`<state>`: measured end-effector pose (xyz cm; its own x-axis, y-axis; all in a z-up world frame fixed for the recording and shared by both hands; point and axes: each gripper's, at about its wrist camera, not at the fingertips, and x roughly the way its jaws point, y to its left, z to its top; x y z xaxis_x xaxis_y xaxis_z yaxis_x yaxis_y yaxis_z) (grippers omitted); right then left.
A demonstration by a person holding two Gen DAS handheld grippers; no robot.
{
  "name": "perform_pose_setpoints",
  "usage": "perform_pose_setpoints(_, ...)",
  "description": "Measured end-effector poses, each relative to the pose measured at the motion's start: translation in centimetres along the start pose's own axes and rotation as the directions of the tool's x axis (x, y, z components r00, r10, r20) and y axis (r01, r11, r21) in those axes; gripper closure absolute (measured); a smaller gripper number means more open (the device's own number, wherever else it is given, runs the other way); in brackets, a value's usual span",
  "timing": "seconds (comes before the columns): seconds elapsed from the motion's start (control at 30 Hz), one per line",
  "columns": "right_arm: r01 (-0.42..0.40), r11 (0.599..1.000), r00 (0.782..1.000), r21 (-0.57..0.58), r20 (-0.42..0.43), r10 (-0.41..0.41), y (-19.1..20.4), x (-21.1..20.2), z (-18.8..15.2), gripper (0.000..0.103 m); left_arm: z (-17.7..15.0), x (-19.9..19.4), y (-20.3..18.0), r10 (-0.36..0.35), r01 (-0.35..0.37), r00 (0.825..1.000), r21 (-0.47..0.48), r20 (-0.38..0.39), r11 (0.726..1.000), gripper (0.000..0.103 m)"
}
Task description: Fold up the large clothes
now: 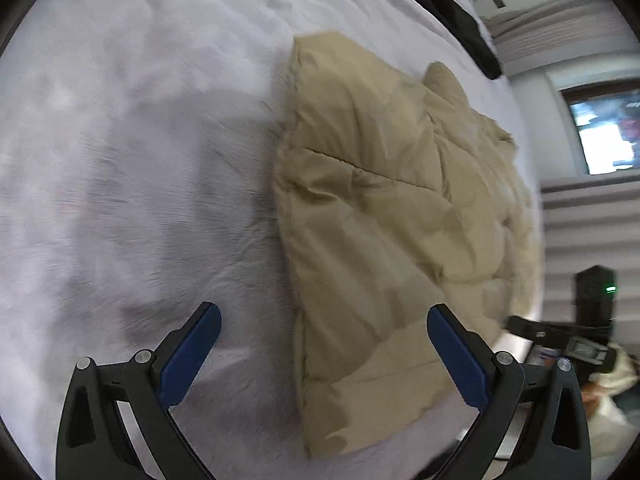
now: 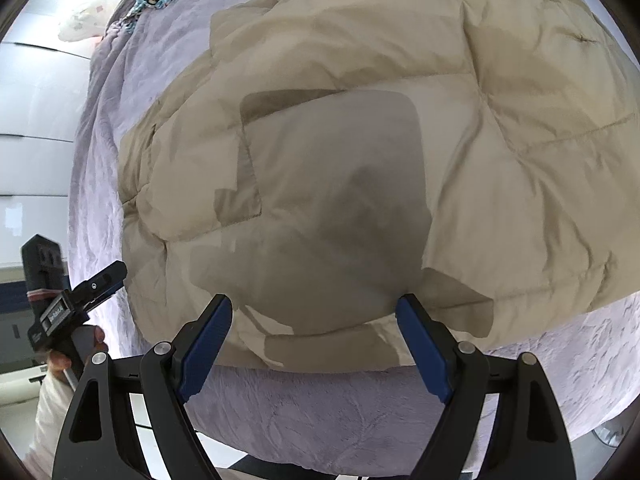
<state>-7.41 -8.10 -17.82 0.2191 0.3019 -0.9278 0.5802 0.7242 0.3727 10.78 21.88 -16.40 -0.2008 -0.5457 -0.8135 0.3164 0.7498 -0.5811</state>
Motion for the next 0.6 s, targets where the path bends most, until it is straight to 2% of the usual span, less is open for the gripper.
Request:
perform_pose_setpoints(0.07, 0.004, 1.000, 1.000, 0.005, -0.003, -0.004, -0.1, 0.2, 0.0, 0.016, 0.9, 1.5, 0.2, -0.097, 0.096, 0.995, -0.020, -0.036, 0.995, 0.000)
perform_pose_setpoints(0.23, 0.022, 1.000, 1.000, 0.009, -0.009, -0.022, -0.1, 0.5, 0.0, 0.016, 2.9, 4.4, -2.0, -0.165, 0.168, 0.984, 0.036, -0.074, 0.985, 0.000)
perform_pose_setpoints(0.3, 0.025, 1.000, 1.000, 0.009, -0.011, -0.025, -0.1, 0.5, 0.0, 0.016, 3.5, 5.6, -3.0, -0.163, 0.169, 0.982, 0.056, -0.098, 0.984, 0.000)
perform_pose_setpoints(0.43, 0.023, 1.000, 1.000, 0.013, -0.013, -0.023, -0.1, 0.4, 0.0, 0.016, 4.1, 8.1, -4.5, -0.074, 0.096, 0.985, 0.136, -0.158, 0.986, 0.001)
perform_pose_setpoints(0.5, 0.015, 1.000, 1.000, 0.015, -0.013, -0.015, 0.2, 0.3, 0.0, 0.016, 3.9, 8.1, -5.2, -0.050, 0.079, 0.987, 0.183, -0.155, 0.980, 0.023)
perform_pose_setpoints(0.53, 0.009, 1.000, 1.000, 0.014, -0.013, -0.009, 0.2, 0.0, -0.1, 0.016, 4.0, 7.9, -5.4, -0.071, 0.101, 0.985, 0.187, -0.160, 0.977, 0.048)
perform_pose_setpoints(0.57, 0.002, 1.000, 1.000, 0.011, -0.012, -0.002, 0.3, -0.2, -0.1, 0.016, 4.1, 7.5, -5.4, -0.109, 0.137, 0.980, 0.164, -0.164, 0.977, 0.067)
perform_pose_setpoints(0.6, -0.007, 1.000, 1.000, 0.006, -0.011, 0.007, 0.3, -0.5, -0.1, 0.016, 4.2, 6.7, -5.4, -0.147, 0.167, 0.978, 0.135, -0.151, 0.977, 0.072)
